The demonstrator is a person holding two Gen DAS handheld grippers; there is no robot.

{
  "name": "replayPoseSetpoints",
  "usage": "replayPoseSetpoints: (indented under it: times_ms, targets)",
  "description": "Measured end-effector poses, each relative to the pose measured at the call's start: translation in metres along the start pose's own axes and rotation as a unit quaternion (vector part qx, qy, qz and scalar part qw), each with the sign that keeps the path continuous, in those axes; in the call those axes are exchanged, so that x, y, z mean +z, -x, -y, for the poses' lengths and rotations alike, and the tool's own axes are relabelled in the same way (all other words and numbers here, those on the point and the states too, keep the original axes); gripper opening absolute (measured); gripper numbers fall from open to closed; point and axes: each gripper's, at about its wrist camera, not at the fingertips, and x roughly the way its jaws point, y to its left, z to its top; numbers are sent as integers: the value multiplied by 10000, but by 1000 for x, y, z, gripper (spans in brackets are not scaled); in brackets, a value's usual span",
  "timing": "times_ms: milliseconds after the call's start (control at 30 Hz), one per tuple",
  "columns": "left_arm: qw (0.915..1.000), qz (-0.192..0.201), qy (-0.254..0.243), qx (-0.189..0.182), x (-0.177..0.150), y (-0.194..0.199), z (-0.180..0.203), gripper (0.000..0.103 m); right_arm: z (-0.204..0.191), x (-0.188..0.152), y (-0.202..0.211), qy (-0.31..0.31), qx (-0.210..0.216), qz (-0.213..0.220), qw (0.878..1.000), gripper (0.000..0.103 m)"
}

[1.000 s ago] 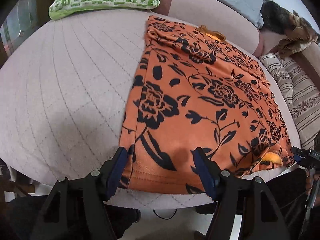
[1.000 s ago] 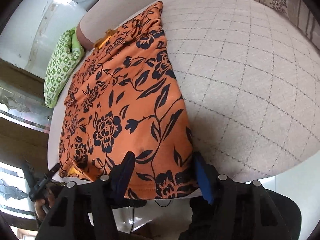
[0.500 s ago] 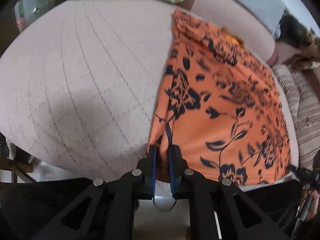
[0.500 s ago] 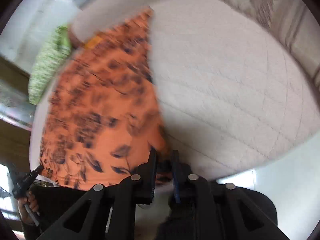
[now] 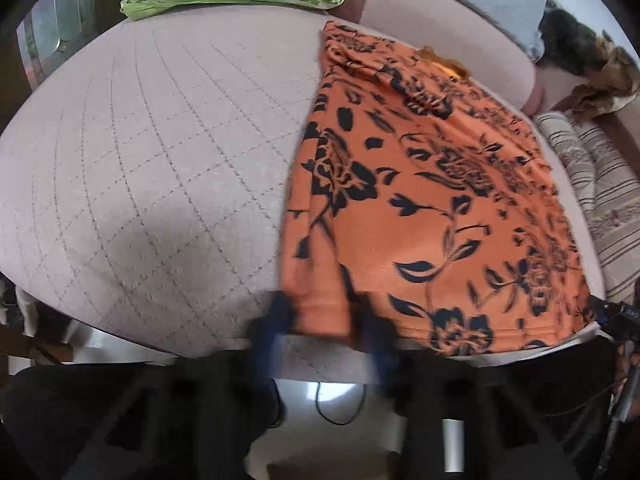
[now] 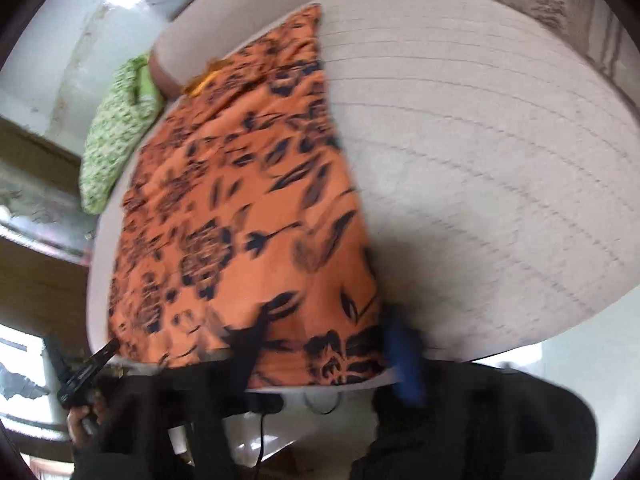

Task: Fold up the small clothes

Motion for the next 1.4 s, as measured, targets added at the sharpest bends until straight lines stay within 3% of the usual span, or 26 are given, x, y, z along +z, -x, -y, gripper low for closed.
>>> replayPoseSetpoints:
  times_ms: [100, 167, 233, 267, 300, 333, 400, 467, 567, 667, 767, 867, 967, 1033, 1167, 1233, 1267, 1300, 1333, 1367, 1400]
  targets:
    - [9999, -45, 162, -31, -2, -9, -6, 30, 2, 2, 1, -58, -182, 85, 9998, 37]
    - [9997, -61, 200, -117, 0, -9, -5, 34, 10, 4, -11, -246, -145, -236, 9993, 39]
    - [9999, -75, 127, -71, -1, -9, -3, 33, 5, 4, -11, -72, -154, -245, 9996, 40]
    - [10000, -70, 60, -23, -2, -12, -1, 29, 4, 4, -12, -47, -96, -290, 9995, 40]
    - [10000, -64, 29, -55, -2, -12, 0, 17, 5, 4, -15, -58, -42, -353, 9994, 39]
    - [9996, -95, 44, -250, -1, -15, 1, 10, 5, 5, -17, -61, -5, -396, 9992, 37]
    - [9986, -51, 204, -484, 2, -9, -2, 9, 6, 5, -18, -166, 282, -495, 9982, 14]
    - [9954, 335, 221, -865, 7, 16, -2, 9, 1, 6, -7, -200, 523, -366, 9978, 13]
    - [9939, 652, 116, -887, 19, 37, -3, 9, -8, 18, 28, -147, 916, 143, 9956, 13]
    - [9969, 357, 173, -684, 24, 15, -8, 9, 0, 28, 21, -229, 918, 72, 9955, 13]
    - [9979, -200, 382, -490, 21, -14, -11, 9, 17, 20, -11, -506, 844, -397, 9943, 13]
    - [9981, -266, 322, -462, 29, -11, -4, 9, 21, 20, -18, -612, 944, -478, 9925, 13]
    - [9968, 94, 145, -775, 61, 17, 12, 9, 8, 48, 1, -575, 1410, -218, 9881, 13]
    - [9923, 448, 121, -1151, 99, 38, 23, 10, -9, 86, 21, -429, 1759, 145, 9834, 13]
    - [9747, 1248, 482, -1791, 209, 54, 35, 10, -36, 184, 45, -501, 2378, 1033, 9645, 13]
    - [9727, 1561, 576, -1621, 254, 34, 38, 17, -44, 239, 31, -540, 2201, 1437, 9633, 14]
    - [9743, 1567, 739, -1436, 277, 11, 37, 22, -44, 259, 17, -692, 2145, 1486, 9629, 17]
    - [9776, 1530, 778, -1220, 290, -9, 35, 48, -42, 283, -11, -925, 2057, 1419, 9638, 20]
    - [9827, 1394, 777, -934, 303, -36, 34, 74, -41, 298, -33, -871, 1848, 1292, 9703, 45]
    - [9876, 1173, 873, -575, 311, -67, 30, 77, -38, 305, -48, -810, 1517, 1201, 9778, 87]
    - [9926, 815, 887, -116, 317, -104, 24, 77, -33, 306, -64, -843, 1007, 1225, 9837, 91]
